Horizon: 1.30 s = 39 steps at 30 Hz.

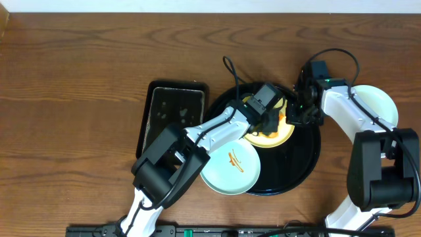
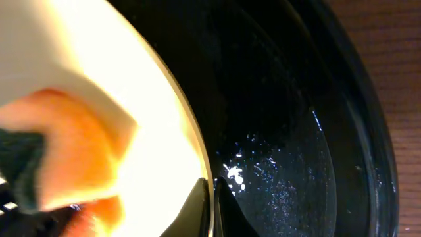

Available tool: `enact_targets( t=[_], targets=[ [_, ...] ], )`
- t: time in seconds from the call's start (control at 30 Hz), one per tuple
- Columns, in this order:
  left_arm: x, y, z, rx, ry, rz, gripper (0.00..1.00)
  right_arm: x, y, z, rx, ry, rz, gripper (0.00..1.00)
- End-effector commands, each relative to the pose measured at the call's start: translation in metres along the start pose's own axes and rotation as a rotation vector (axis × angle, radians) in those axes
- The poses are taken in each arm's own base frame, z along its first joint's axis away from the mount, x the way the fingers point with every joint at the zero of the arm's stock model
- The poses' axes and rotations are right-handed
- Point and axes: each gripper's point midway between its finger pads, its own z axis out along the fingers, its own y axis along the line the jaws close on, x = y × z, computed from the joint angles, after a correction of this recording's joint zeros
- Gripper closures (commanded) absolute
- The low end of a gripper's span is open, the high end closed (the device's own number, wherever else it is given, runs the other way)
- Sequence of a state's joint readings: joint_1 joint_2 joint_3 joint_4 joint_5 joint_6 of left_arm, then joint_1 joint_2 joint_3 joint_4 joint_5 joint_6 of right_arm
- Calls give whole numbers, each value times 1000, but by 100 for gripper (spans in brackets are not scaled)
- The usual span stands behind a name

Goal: Clean dirty plates on tray and stack at the side
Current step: 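Scrub the yellow plate with the sponge in the left gripper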

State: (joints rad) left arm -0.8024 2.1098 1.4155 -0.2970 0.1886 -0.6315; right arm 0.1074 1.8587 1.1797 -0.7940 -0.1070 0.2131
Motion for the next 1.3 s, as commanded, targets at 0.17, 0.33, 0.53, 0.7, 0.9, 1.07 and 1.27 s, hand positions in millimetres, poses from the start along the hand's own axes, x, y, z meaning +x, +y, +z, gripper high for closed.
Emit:
enact_targets(
  t=[0.17, 0.33, 0.53, 0.7, 0.9, 1.07, 1.27],
  targets=[
    [-2, 74, 3, -222, 29, -37, 90, 4, 0, 5, 9, 19, 5, 99],
    [-26, 55, -26, -144, -22, 37, 91, 4, 0, 5, 10, 19, 6, 99],
    [-49, 33, -68, -91, -123, 67, 91, 4, 0, 5, 10, 19, 6, 99],
    [-44, 28, -69, -75, -111, 75, 91, 5, 0, 5, 10, 21, 6, 99],
    [-32, 11, -64, -45, -95, 112, 91, 5, 0, 5, 10, 23, 6, 99],
    [-22, 0, -44, -33, -88, 142, 91, 7, 0, 5, 11, 28, 6, 99],
    [-9, 16, -14, -71, -32, 136, 90, 6, 0, 5, 11, 27, 6, 99]
  ],
)
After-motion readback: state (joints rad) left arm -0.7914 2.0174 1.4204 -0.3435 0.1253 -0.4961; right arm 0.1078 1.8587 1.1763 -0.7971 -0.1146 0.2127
